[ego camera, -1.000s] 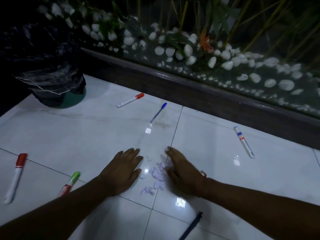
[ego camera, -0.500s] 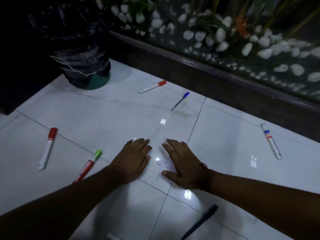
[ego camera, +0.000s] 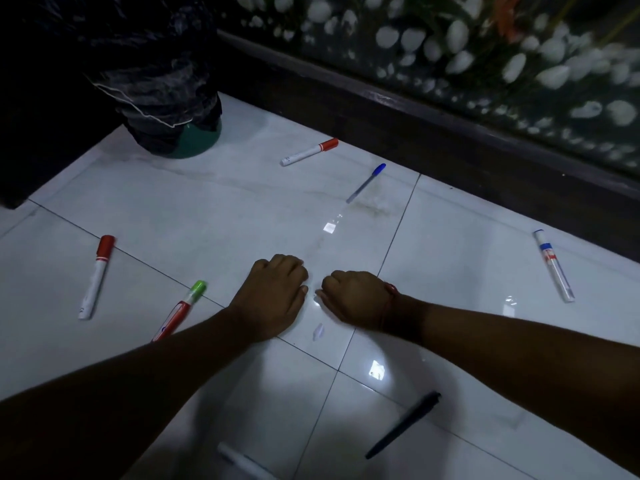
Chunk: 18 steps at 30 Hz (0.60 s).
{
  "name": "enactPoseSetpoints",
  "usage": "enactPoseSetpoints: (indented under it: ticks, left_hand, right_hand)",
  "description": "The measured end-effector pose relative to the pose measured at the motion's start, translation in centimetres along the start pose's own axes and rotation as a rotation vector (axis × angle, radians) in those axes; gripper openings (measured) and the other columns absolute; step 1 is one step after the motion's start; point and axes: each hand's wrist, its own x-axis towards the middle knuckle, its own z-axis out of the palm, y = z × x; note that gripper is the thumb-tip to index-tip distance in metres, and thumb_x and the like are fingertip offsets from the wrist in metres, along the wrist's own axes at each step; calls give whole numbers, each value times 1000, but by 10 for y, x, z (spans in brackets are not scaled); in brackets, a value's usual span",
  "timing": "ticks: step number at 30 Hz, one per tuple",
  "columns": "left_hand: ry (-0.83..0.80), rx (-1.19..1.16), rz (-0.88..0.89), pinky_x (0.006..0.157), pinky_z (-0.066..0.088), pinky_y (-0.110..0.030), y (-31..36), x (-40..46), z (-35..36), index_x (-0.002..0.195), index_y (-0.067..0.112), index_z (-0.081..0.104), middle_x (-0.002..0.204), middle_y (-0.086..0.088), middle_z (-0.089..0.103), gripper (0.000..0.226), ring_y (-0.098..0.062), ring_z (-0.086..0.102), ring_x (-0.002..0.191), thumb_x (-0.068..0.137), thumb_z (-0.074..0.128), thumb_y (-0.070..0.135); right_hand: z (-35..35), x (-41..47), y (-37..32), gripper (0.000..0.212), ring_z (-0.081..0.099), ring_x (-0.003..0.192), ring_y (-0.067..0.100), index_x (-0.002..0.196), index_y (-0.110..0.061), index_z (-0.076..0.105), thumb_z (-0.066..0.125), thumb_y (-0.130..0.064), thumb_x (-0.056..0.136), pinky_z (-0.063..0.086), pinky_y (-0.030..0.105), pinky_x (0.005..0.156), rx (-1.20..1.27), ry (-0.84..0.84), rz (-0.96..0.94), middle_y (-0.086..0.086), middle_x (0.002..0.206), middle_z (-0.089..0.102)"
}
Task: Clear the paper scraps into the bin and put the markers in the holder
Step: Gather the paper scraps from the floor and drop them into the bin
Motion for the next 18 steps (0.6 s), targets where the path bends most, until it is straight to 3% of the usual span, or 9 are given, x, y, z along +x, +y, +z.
enactPoseSetpoints:
  ticks: [3,6,9,11,14,16,18]
  left_hand:
    - [17,-11,8,64,43,-37,4,5,-2,89,14,57,93,-5,58,28,-25,54,81,90,35,31]
    - [1,-33,27,59,43,-38,9,3,-1,85,13,54,85,-5,54,28,-26,53,74,90,34,31]
    - [-42,-163,17,65,43,-36,13,-7,-1,92,17,55,88,1,53,26,-23,55,76,89,43,40]
    - [-100,-193,44,73,42,-35,15,-13,-1,101,21,55,95,5,54,37,-18,55,85,85,49,54]
    - [-159,-184,65,81,37,-31,14,-18,0,111,24,51,104,9,53,55,-13,52,95,78,50,69]
    - [-139,-156,83,79,37,-32,16,-19,2,109,24,52,103,9,54,56,-15,53,93,77,50,70]
    - [-130,-90,127,75,38,-34,20,-20,4,105,24,52,100,7,56,48,-17,53,89,81,47,66]
  right_hand:
    - [-12,14,1,33,54,45,30,64,-6,54,48,-21,94,34,26,49,160,-53,95,13,56,58]
    - [-23,20,6,35,50,57,29,67,-9,48,44,-18,100,35,31,62,317,-87,321,15,64,57]
    - [-37,15,16,42,54,63,30,65,-1,53,42,-19,101,41,34,66,474,-8,537,16,66,59]
    - [-43,8,25,45,60,70,31,59,-6,54,43,-20,101,45,35,71,567,48,689,20,72,65]
    - [-46,-3,37,44,56,63,29,57,-3,52,48,-31,91,44,32,63,757,104,953,20,67,61]
    - [-48,-11,41,42,44,53,24,62,0,55,47,-38,77,37,29,53,860,122,1069,16,61,50]
    - [-48,-19,40,35,39,52,22,62,-5,55,47,-36,75,34,27,48,891,101,1127,14,60,45]
